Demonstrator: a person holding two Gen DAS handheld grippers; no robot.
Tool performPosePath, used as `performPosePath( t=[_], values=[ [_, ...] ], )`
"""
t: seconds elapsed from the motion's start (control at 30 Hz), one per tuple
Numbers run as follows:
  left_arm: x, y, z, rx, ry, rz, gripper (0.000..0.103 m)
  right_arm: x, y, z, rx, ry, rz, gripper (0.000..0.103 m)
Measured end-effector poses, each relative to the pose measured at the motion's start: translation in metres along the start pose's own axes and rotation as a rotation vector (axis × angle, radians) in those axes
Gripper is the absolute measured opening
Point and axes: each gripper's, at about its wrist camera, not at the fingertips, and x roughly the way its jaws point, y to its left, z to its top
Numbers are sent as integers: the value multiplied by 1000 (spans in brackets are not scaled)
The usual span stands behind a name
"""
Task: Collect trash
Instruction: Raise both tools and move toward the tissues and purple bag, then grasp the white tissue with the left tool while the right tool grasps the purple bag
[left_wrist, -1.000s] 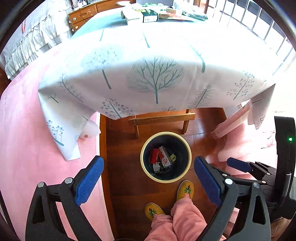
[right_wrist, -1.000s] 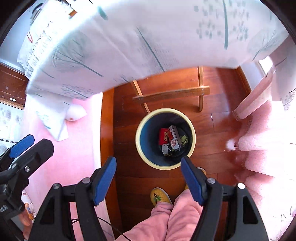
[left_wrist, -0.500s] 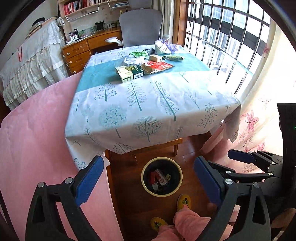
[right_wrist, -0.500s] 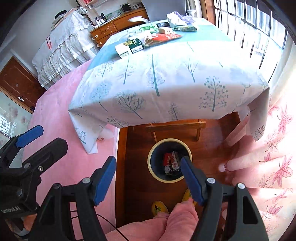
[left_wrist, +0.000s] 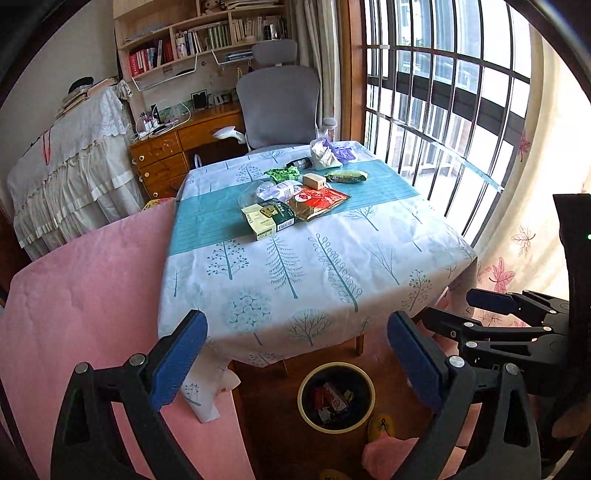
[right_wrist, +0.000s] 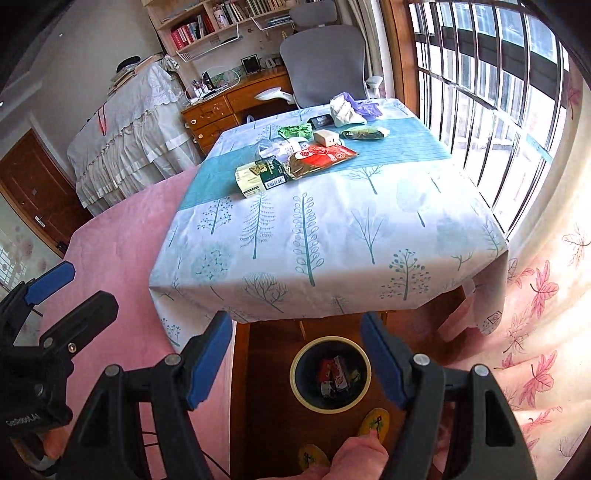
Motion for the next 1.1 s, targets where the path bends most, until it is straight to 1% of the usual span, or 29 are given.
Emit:
performPosePath(
  t=[0.23, 0.4, 0.53, 0.67, 0.73, 0.9, 1.0, 1.1],
  values=[
    [19, -1, 43, 24, -35, 20, 97, 19, -13, 44, 1, -28, -20, 73],
    [58, -2, 83, 16, -32, 38, 97, 49, -34, 90, -1, -30, -11, 73],
    [110, -10, 127, -6, -6, 53, 97, 83, -59, 139, -29, -33, -2, 73],
    [169, -26, 179, -35, 47, 67, 97, 123, -93, 196, -34, 8, 10, 73],
    [200, -37, 206, -46, 75, 58, 97, 141, -111, 226, -38, 31, 21, 73],
    [281, -61, 270, -72, 126, 64, 97, 181, -148, 299, -89, 49, 22, 73],
    [327, -68, 300, -104, 165, 70, 97, 207, -170, 335, -87, 59, 30, 73],
    [372, -66, 322, -133, 215, 77, 97, 233, -186, 364, -88, 62, 26, 73]
  ],
)
